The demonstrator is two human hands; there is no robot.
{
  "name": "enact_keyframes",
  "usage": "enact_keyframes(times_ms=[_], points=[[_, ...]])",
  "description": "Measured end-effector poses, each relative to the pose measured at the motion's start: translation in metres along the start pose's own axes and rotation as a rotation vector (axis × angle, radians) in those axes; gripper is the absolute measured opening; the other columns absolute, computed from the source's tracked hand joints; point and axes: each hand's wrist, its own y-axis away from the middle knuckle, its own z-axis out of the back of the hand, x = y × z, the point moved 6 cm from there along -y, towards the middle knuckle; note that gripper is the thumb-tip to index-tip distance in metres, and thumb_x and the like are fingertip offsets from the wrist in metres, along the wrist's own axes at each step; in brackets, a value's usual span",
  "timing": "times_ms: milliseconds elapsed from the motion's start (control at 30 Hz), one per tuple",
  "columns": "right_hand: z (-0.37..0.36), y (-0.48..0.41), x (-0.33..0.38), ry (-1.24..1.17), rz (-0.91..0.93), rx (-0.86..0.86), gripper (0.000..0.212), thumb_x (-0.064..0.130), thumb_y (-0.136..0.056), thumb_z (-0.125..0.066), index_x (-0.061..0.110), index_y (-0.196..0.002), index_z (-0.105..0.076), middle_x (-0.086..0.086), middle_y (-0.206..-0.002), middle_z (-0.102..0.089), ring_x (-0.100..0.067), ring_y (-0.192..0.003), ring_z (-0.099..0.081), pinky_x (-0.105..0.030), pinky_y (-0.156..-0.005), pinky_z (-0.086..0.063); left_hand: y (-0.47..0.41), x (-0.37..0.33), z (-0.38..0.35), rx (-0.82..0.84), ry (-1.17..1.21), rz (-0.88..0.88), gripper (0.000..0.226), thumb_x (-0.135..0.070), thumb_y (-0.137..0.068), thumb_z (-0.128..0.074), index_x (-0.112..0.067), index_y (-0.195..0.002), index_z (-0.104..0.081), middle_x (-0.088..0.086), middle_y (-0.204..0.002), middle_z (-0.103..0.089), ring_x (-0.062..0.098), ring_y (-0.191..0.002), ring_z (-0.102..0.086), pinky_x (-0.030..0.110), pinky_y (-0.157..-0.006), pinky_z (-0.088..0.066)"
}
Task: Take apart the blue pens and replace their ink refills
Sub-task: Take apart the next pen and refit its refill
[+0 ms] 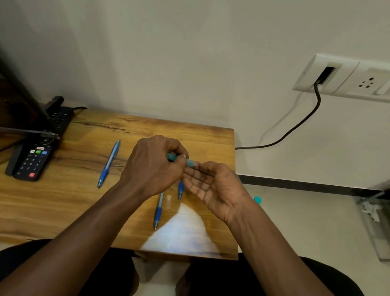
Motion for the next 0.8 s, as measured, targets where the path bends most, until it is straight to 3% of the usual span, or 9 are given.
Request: enact_keyframes(times_ms=[133, 300, 467, 633, 800], points=[[0.003, -0.001, 0.004, -0.025, 0.014, -0.004, 0.023, 0.002, -0.101, -0.048, -0.006, -0.109, -0.068, -0.024, -0.100, -0.075, -0.031, -0.091, -0.075, -0.036, -0.082, -0.064, -0.002, 0.008, 0.000, 0.027, 0.020, 0.011, 0.016, -0.020, -0.095, -0.068, -0.022, -0.104, -0.082, -0.008, -0.102, -0.078, 0.006, -0.092, -0.066, 0.012, -0.068, -0.043], [0.005, 0.000, 0.009, -0.022, 0.055, 0.002, 0.018, -0.001, -0.099, -0.057, -0.007, -0.110, -0.069, -0.024, -0.100, -0.076, -0.029, -0.089, -0.076, -0.035, -0.083, -0.064, 0.000, 0.013, -0.003, 0.092, 0.039, 0.027, 0.016, -0.020, -0.099, -0.067, -0.021, -0.110, -0.080, -0.009, -0.095, -0.074, 0.000, -0.084, -0.063, 0.014, -0.065, -0.041], [0.003, 0.000, 0.010, -0.016, 0.089, 0.010, 0.013, 0.000, -0.096, -0.064, -0.006, -0.106, -0.071, -0.019, -0.088, -0.076, -0.027, -0.085, -0.076, -0.033, -0.081, -0.064, 0.002, 0.015, -0.001, 0.098, 0.099, 0.059, 0.014, -0.021, -0.101, -0.067, -0.022, -0.107, -0.079, -0.012, -0.089, -0.071, 0.007, -0.080, -0.066, 0.023, -0.063, -0.048], [0.003, 0.000, 0.011, -0.026, 0.105, 0.005, 0.016, 0.001, -0.096, -0.065, -0.006, -0.110, -0.070, -0.021, -0.092, -0.077, -0.027, -0.085, -0.077, -0.033, -0.080, -0.064, 0.003, 0.016, -0.002, 0.104, 0.151, 0.081, 0.013, -0.022, -0.101, -0.067, -0.024, -0.105, -0.079, -0.014, -0.087, -0.071, 0.004, -0.079, -0.066, 0.024, -0.063, -0.047], [0.003, 0.001, 0.014, 0.000, 0.151, -0.004, 0.014, 0.005, -0.099, -0.063, -0.004, -0.107, -0.071, -0.021, -0.095, -0.077, -0.028, -0.086, -0.077, -0.033, -0.078, -0.064, 0.004, 0.018, -0.003, 0.110, 0.225, 0.124, 0.012, -0.022, -0.100, -0.067, -0.027, -0.102, -0.077, -0.012, -0.083, -0.072, 0.010, -0.078, -0.070, 0.041, -0.073, -0.062]])
